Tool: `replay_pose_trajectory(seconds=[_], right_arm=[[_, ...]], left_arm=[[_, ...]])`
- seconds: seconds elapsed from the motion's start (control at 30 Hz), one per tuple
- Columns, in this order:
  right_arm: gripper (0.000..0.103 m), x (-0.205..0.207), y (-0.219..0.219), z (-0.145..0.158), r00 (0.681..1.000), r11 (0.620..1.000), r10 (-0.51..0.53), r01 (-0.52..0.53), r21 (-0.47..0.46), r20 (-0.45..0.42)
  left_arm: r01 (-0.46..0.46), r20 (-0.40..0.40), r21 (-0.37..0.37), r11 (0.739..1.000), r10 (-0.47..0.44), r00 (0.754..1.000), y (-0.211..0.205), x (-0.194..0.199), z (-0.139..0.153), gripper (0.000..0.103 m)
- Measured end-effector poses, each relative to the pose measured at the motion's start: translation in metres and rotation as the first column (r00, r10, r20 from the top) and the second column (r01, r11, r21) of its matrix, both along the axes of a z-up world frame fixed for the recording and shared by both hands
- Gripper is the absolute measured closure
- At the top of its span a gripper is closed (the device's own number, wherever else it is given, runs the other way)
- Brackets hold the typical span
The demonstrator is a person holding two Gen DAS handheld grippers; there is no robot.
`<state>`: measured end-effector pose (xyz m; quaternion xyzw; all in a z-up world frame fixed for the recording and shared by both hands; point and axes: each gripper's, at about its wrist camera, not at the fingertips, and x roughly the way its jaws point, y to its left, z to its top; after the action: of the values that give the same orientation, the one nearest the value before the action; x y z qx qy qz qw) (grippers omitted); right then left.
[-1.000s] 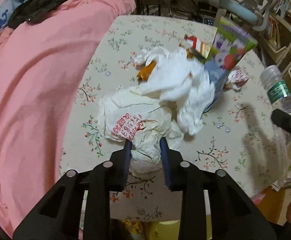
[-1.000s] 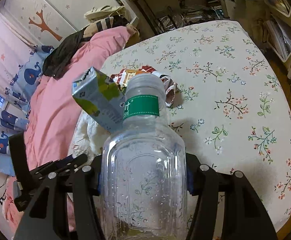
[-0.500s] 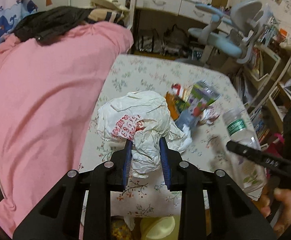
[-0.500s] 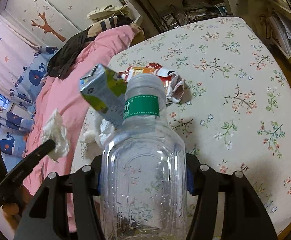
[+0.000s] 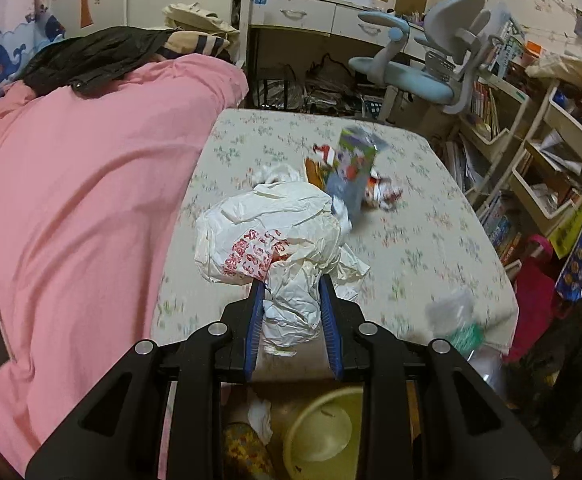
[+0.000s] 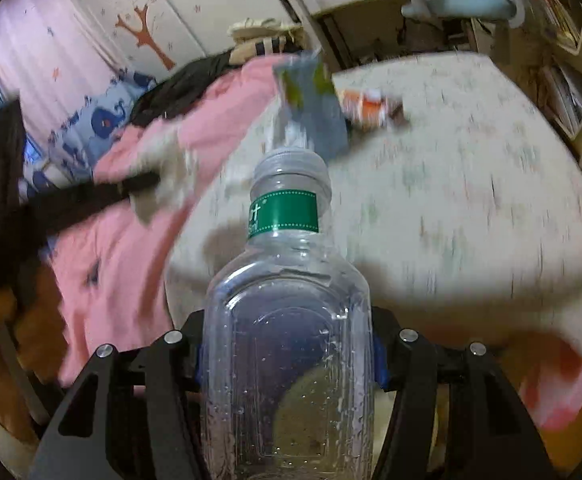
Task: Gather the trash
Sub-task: 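Carry the bottle down to the yellow bin and open the right gripper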
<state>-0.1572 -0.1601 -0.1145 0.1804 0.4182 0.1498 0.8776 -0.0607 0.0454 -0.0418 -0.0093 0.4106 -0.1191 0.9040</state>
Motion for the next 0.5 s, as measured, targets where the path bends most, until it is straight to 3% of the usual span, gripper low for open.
replay_pose_trajectory(seconds=[0.13, 0.33, 0.5], right_arm=[[0.046, -0.021, 0.008, -0.029, 0.998, 1.0, 0.006, -0.006, 0.0, -0.069], [0.046, -0.022, 0.04, -0.063, 0.991, 0.99, 0.064, -0.078, -0.118, -0.12], [0.046, -0.013, 0.055, -0.105, 0.973, 0.971, 0.085, -0.129, -0.201, -0.216]], left_arm=[[0.001, 0.02, 0.007, 1.0, -0.001, 1.0, 0.002, -0.023, -0.001, 0.077], [0.0, 0.025, -0.004, 1.0, 0.0, 1.0, 0.005, -0.043, -0.005, 0.077], [0.002, 0.023, 0.007, 1.0, -0.002, 1.0, 0.004, -0.052, -0.009, 0.077]])
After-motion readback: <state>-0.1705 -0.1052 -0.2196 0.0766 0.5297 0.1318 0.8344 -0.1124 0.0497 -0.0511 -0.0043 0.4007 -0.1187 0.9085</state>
